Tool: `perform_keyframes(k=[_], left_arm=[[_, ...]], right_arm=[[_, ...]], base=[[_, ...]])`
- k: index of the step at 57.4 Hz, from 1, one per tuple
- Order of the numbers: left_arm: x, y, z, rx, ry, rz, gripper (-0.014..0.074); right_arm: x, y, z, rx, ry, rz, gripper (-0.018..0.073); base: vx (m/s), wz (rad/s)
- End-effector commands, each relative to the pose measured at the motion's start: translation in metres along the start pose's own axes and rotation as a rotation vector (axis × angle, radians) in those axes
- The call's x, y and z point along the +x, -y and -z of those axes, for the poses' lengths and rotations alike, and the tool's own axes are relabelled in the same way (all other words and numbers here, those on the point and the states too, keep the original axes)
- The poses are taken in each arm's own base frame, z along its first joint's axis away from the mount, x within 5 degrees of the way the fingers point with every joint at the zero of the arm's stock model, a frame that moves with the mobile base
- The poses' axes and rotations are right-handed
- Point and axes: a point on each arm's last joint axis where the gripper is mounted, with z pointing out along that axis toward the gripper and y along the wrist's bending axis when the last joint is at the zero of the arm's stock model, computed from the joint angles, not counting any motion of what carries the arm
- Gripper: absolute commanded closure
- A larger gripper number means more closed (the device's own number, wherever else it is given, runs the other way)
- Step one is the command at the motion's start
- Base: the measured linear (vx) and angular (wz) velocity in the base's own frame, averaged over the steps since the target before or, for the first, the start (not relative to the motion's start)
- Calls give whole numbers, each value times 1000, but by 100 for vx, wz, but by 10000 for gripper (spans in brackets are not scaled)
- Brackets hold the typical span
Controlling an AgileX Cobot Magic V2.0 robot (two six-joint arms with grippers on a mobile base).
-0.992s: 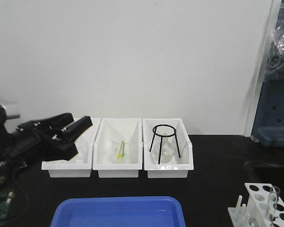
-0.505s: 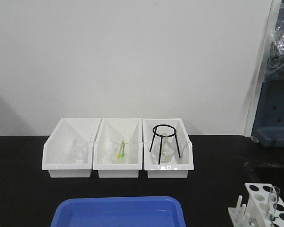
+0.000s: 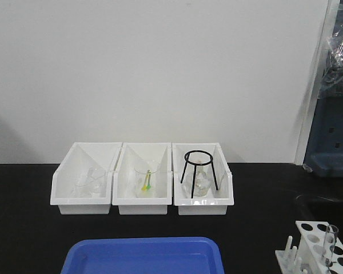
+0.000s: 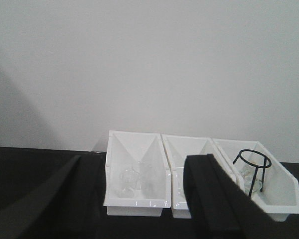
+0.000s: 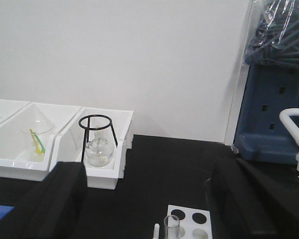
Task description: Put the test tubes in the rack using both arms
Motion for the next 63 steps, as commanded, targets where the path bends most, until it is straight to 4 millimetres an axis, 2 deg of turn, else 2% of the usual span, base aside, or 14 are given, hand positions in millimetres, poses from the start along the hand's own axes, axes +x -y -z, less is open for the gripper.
perform_keyframes(k=[1, 8, 14, 19, 24, 26, 32, 50, 63], left_arm=[[-14, 4, 4, 40, 85, -24, 127], [-16, 5, 5, 55, 96, -12, 158], [-17, 5, 13, 61, 104, -91, 253], [-14, 5, 25, 79, 110, -226, 402], [-3, 4, 37, 104, 116, -344, 566], [3, 3, 41, 111, 116, -376, 604], [30, -2, 53, 129, 107, -415, 603], [113, -29, 88, -30, 146, -268, 601], [170, -39, 91, -89, 124, -203, 601]], right_arm=[[-17, 4, 2, 29, 108, 11, -15], [-17, 4, 2, 29, 108, 11, -15], [-17, 4, 2, 29, 108, 11, -15], [-17, 4, 2, 29, 108, 11, -15], [-17, 4, 2, 29, 108, 11, -15], [-17, 4, 2, 29, 108, 11, -15], [-17, 4, 2, 29, 108, 11, -15], [-17, 4, 2, 29, 108, 11, -15], [-17, 4, 2, 29, 108, 11, -15]], base=[[0, 0], [0, 0], [0, 0], [0, 0], [0, 0], [0, 0], [0, 0], [0, 0], [0, 0]])
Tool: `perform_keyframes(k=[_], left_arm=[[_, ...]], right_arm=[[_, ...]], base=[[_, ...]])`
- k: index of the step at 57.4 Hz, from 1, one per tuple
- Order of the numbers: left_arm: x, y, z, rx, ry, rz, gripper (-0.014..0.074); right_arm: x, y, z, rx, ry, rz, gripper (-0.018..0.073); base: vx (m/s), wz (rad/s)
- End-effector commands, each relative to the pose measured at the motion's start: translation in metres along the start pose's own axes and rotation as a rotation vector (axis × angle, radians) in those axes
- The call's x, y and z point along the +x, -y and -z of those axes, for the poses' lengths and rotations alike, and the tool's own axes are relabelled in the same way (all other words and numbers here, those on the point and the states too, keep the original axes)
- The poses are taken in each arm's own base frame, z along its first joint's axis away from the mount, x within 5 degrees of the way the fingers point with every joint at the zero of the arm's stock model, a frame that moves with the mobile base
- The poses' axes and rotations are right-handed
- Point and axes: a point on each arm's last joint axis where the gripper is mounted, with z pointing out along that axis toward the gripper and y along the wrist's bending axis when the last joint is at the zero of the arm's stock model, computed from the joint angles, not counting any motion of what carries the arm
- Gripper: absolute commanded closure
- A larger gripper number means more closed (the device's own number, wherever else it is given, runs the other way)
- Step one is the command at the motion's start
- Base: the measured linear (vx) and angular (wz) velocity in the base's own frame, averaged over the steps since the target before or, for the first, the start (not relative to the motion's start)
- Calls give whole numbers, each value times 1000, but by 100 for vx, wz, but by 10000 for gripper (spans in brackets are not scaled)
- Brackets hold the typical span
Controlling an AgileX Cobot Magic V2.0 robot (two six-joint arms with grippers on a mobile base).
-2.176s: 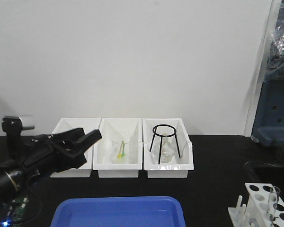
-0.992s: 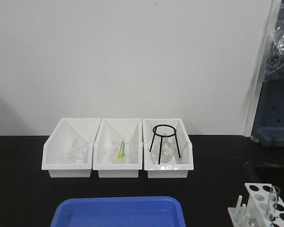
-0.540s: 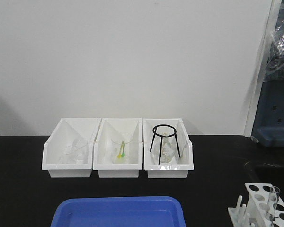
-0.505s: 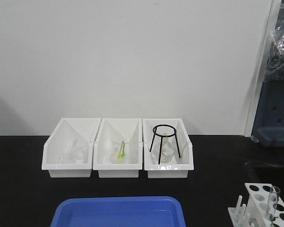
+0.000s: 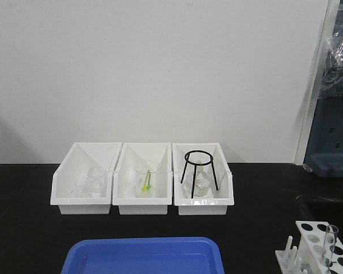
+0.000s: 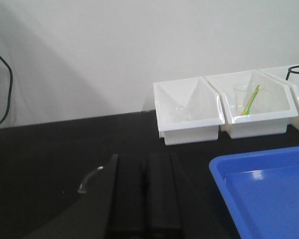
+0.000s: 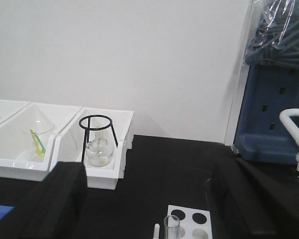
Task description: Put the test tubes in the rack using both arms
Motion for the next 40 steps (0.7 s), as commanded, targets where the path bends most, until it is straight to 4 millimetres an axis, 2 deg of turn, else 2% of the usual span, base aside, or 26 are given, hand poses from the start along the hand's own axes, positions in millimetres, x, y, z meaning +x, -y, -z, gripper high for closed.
perform_keyframes(k=[1, 7, 10, 40], left_arm=[[5, 1, 0, -10, 80, 36, 601], [33, 3, -8, -13, 35, 34, 601], [39, 4, -10, -11, 25, 37, 601], [39, 5, -9, -2, 7, 93, 601]], right_arm=[[-17, 4, 2, 29, 109, 11, -15], [-17, 4, 2, 29, 109, 11, -15], [-17, 4, 2, 29, 109, 11, -15], [-16, 3, 2, 27, 101, 11, -15]], base=[[0, 0], [0, 0], [0, 0], [0, 0]])
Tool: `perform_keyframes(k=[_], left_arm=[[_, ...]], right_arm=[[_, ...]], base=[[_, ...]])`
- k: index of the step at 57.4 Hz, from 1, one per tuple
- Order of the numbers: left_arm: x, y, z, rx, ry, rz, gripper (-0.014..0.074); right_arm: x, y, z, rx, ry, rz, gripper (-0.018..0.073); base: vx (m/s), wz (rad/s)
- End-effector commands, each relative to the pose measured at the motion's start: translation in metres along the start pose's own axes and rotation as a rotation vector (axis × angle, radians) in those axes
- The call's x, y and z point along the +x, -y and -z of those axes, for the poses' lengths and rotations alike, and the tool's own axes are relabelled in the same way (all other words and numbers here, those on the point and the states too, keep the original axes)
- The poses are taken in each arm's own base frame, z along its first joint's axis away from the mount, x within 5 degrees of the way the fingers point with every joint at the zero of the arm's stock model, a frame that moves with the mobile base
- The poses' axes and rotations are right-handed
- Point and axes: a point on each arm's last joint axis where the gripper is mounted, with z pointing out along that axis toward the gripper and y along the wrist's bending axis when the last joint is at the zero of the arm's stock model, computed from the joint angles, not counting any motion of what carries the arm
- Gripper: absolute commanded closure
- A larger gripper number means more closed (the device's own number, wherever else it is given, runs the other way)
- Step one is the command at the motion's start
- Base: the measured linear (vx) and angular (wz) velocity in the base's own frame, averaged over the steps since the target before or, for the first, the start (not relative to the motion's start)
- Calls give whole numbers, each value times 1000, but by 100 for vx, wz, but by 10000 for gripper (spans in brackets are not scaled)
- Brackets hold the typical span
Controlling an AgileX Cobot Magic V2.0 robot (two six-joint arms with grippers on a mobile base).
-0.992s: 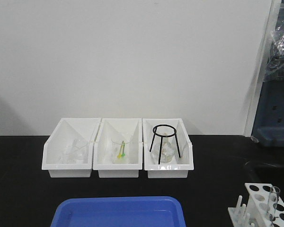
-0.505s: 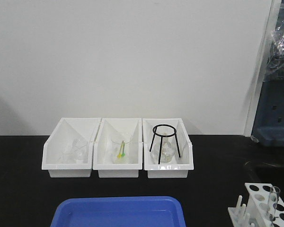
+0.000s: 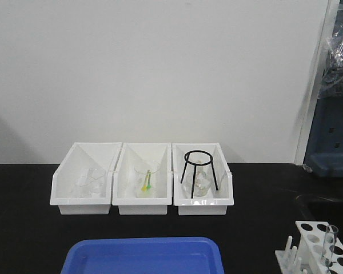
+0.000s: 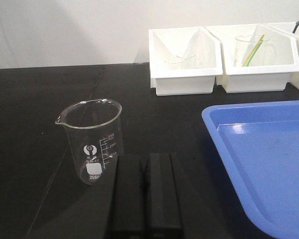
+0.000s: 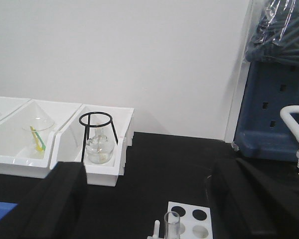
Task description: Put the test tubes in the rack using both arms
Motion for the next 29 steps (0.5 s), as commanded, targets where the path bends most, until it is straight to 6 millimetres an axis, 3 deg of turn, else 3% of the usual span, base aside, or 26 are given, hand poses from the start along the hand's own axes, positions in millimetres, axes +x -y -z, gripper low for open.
perform_keyframes(k=[1, 29], left_arm=[[-17, 0, 4, -3, 124, 18, 601], [-17, 0, 4, -3, 123, 18, 601]], right_arm=[[-18, 4, 3, 29, 111, 11, -15], [-18, 3, 4, 28, 114, 12, -15]], base=[[0, 0], [0, 0]])
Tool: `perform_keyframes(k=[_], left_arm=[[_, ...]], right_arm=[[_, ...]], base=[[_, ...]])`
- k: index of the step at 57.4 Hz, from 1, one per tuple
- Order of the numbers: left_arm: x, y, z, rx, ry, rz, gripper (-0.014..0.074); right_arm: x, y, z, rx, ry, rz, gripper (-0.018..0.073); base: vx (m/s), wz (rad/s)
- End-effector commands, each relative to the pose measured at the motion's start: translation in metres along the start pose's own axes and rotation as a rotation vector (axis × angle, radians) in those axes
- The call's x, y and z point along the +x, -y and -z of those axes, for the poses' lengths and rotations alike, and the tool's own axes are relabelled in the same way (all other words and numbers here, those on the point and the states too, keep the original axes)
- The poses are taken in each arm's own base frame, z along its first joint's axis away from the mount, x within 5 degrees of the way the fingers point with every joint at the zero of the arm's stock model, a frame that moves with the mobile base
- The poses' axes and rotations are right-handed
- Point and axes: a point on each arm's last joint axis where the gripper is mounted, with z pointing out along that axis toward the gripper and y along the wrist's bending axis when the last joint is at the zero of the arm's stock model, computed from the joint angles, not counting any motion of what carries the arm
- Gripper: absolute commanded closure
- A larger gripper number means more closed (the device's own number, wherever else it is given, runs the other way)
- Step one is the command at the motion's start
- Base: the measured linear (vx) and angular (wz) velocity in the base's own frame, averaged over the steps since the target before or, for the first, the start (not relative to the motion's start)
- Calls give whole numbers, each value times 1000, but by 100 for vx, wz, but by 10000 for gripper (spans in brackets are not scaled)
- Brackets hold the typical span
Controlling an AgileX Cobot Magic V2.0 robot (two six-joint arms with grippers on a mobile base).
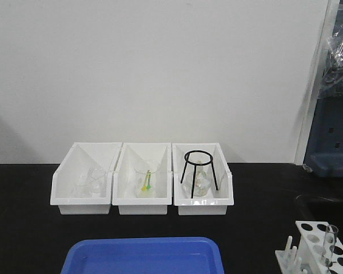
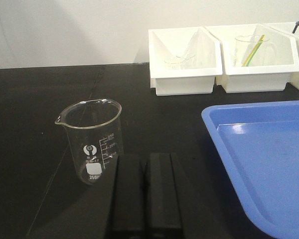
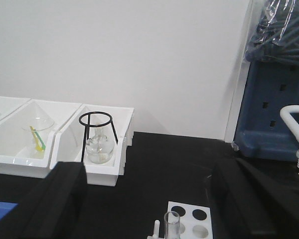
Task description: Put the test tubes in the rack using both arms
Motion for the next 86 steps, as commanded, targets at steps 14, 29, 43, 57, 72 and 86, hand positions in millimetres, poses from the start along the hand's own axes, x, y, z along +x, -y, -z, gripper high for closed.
perform_keyframes(k=[14, 29, 43, 57, 72, 86], left_arm=[[-17, 0, 4, -3, 121, 18, 601], [-16, 0, 4, -3, 117, 18, 601], [-16, 0, 4, -3, 117, 18, 601], [-16, 0, 4, -3, 114, 17, 601], [-16, 0, 4, -3, 114, 17, 601], [-16, 0, 4, -3, 114, 17, 601]], right_arm=[[-21, 3, 47, 43, 274, -7, 26], [53, -4, 86, 62, 408, 1, 239], [129, -11, 71, 33, 308, -16, 517], [144, -12, 67, 34, 215, -20, 572], [144, -12, 67, 34, 215, -19, 571], [144, -12, 67, 34, 215, -19, 571]], base=[[0, 0], [0, 0], [0, 0], [0, 0], [0, 0], [0, 0]])
